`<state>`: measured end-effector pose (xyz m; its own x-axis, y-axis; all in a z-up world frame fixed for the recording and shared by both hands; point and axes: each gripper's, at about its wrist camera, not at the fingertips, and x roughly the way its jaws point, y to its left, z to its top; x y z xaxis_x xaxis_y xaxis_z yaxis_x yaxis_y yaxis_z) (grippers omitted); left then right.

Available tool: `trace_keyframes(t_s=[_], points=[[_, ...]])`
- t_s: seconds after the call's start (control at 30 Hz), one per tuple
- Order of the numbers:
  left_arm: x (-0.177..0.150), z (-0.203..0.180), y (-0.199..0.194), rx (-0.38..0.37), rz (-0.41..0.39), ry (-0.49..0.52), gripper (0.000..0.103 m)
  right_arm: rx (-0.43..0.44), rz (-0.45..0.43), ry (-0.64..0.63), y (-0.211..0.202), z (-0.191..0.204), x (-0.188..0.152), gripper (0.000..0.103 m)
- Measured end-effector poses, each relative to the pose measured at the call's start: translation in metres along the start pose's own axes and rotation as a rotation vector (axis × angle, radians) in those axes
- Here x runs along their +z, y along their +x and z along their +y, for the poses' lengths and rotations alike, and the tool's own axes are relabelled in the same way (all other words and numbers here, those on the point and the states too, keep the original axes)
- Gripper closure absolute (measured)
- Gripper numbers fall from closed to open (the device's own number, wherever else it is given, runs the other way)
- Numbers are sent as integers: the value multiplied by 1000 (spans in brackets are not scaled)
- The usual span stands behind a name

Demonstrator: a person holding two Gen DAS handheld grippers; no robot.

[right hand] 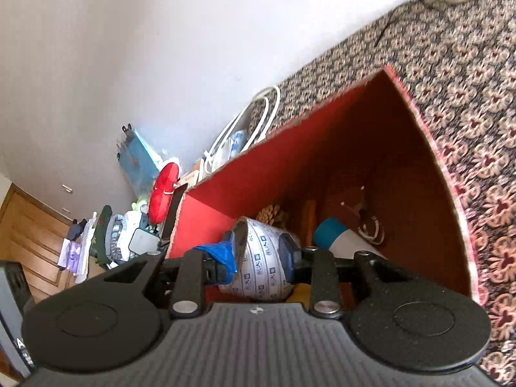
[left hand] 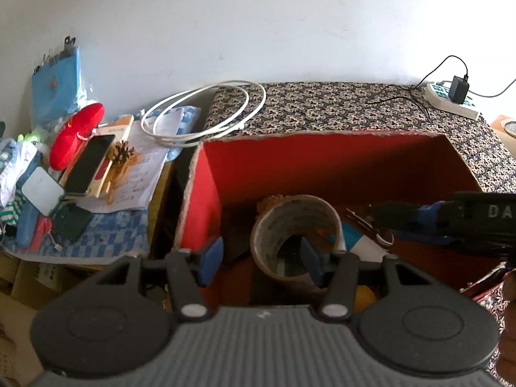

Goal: Organize rigid objects
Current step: 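Lower the tape roll into the red box and open the right gripper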

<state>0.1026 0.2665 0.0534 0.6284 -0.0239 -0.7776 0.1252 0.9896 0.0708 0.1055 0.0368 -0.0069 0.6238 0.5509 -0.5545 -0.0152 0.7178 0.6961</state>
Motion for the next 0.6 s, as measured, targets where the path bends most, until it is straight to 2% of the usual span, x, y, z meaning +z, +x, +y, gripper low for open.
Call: trace_keyframes(t_s=[0.33, 0.6], points=[[1, -28, -13, 14, -1, 35, 46, -67, -70, -148, -28, 3, -7, 90], [1, -52, -22, 21, -5, 58, 45, -88, -135, -187, -56, -10, -10, 91]])
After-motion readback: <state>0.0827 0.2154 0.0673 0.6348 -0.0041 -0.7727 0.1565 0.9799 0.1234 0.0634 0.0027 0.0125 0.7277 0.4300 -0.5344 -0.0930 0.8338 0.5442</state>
